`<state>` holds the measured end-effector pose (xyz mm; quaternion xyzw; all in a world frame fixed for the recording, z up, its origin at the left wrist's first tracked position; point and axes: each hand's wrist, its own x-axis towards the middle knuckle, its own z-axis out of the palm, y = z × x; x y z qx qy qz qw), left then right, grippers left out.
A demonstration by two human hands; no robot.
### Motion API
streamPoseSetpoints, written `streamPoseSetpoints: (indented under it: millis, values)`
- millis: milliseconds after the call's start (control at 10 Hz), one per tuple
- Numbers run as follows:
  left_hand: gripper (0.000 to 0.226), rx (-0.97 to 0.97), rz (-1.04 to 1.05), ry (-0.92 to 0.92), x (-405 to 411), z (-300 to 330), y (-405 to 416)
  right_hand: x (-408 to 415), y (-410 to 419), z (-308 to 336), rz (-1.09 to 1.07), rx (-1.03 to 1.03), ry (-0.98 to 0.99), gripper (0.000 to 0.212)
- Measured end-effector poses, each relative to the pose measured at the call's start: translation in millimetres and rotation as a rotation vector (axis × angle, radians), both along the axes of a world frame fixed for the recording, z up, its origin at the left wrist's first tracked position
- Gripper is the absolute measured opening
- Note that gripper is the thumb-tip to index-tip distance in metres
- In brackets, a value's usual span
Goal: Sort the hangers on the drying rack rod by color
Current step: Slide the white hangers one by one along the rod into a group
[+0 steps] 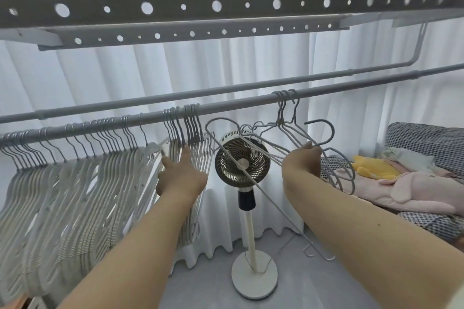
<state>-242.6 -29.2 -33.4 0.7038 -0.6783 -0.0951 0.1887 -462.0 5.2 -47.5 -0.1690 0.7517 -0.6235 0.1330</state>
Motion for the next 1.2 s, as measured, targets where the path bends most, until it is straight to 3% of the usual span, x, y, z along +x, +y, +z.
streamPoseSetpoints:
  millis: [100, 200, 300, 400, 600, 800, 1000, 1100, 1200]
  values:
    - [0.086, 0.002, -0.026, 0.008, 1.2, -1.9, -1.3, -4.6, 0.6, 1.9, 0.039, 0.037, 0.054, 0.041]
    - [0.085, -0.006, -0.051, 0.024, 1.7, -3.1, -2.1, 4.1, -5.3, 5.1, -0.068, 0.015, 0.099, 0.03]
    - [0.08, -0.007, -0.05, 0.035, -0.6, -2.7, -1.1, 17.0, -13.0, 14.3, 0.042, -0.054, 0.129, 0.018]
    - [0.073, -0.011, -0.052, 0.025, -2.5, -1.9, 2.4, 27.6, -25.5, 24.7, 0.2, -0.082, 0.212, 0.021]
    - [0.075, 0.007, -0.073, 0.008, -2.4, -4.2, 4.4, 53.3, -61.2, 37.1, 0.47, -0.181, 0.174, 0.011]
    - [0.076, 0.026, -0.091, 0.016, 0.0, -8.9, 2.0, 76.9, -95.5, 35.1, 0.717, -0.116, 0.305, 0.036]
    - [0.063, 0.046, -0.083, 0.025, -3.1, -6.8, 0.8, 87.3, -111.3, 30.2, 0.895, -0.029, 0.362, 0.044]
    - [0.068, 0.065, -0.07, 0.004, -5.0, -0.9, 1.7, 81.6, -106.2, 25.6, 0.901, -0.022, 0.426, 0.041]
    - [0.079, -0.01, -0.079, -0.044, -10.1, 11.0, 8.3, 58.0, -91.6, 25.9, 0.628, -0.015, 0.58, 0.034]
